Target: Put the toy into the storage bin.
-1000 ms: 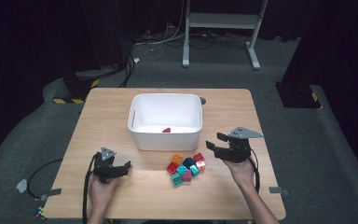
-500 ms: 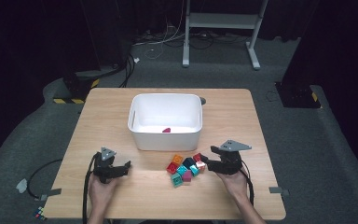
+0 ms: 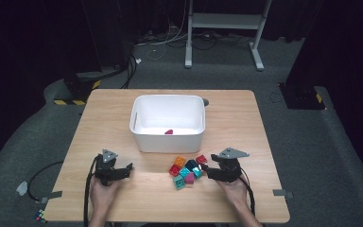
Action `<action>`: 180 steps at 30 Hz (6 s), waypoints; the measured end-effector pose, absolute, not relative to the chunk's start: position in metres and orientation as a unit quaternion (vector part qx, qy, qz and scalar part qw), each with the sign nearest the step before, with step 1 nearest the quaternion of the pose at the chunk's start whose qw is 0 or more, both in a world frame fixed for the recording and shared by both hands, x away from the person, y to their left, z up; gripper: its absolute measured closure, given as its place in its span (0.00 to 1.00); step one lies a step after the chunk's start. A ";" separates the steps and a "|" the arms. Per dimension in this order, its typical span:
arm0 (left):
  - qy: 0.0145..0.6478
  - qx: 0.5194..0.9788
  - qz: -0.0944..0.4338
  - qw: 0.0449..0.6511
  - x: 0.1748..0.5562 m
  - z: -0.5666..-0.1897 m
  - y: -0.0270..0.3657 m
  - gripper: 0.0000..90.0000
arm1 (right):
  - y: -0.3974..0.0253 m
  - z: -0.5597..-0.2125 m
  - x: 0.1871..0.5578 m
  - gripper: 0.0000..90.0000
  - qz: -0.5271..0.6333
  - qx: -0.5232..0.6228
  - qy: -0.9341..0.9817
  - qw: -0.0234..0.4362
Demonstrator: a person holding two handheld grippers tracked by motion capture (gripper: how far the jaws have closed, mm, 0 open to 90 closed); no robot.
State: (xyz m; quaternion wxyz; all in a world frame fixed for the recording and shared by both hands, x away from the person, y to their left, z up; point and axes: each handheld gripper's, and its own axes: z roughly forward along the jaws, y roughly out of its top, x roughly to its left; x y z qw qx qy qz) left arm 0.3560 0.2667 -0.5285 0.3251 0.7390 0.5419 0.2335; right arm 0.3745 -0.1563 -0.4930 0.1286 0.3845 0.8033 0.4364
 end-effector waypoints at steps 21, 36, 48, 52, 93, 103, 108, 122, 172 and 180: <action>0.542 0.739 0.233 0.325 0.356 -0.529 0.267 0.16 | -0.147 -0.509 0.378 0.47 0.412 0.397 0.811 0.125; 0.542 0.739 0.233 0.325 0.356 -0.528 0.267 0.16 | -0.147 -0.514 0.374 0.59 0.396 0.397 0.817 0.140; 0.542 0.739 0.233 0.325 0.356 -0.528 0.267 0.16 | -0.149 -0.509 0.370 0.65 0.391 0.385 0.820 0.163; 0.542 0.739 0.233 0.325 0.356 -0.528 0.267 0.16 | -0.153 -0.505 0.369 0.65 0.398 0.388 0.815 0.165; 0.542 0.738 0.233 0.326 0.356 -0.529 0.267 0.16 | -0.177 -0.423 0.395 0.65 0.454 0.364 0.805 0.116; 0.542 0.739 0.233 0.326 0.356 -0.528 0.267 0.16 | -0.175 -0.404 0.403 0.65 0.462 0.349 0.806 0.118; 0.542 0.738 0.233 0.326 0.356 -0.529 0.267 0.16 | -0.174 -0.392 0.407 0.65 0.468 0.345 0.805 0.118; 0.542 0.738 0.233 0.326 0.356 -0.529 0.267 0.16 | -0.161 -0.356 0.421 0.66 0.479 0.322 0.807 0.125; 0.542 0.738 0.233 0.326 0.356 -0.529 0.267 0.16 | -0.095 -0.341 0.491 0.65 0.459 0.324 0.818 0.128; 0.543 0.737 0.233 0.327 0.356 -0.529 0.267 0.16 | -0.079 -0.350 0.503 0.65 0.438 0.329 0.827 0.123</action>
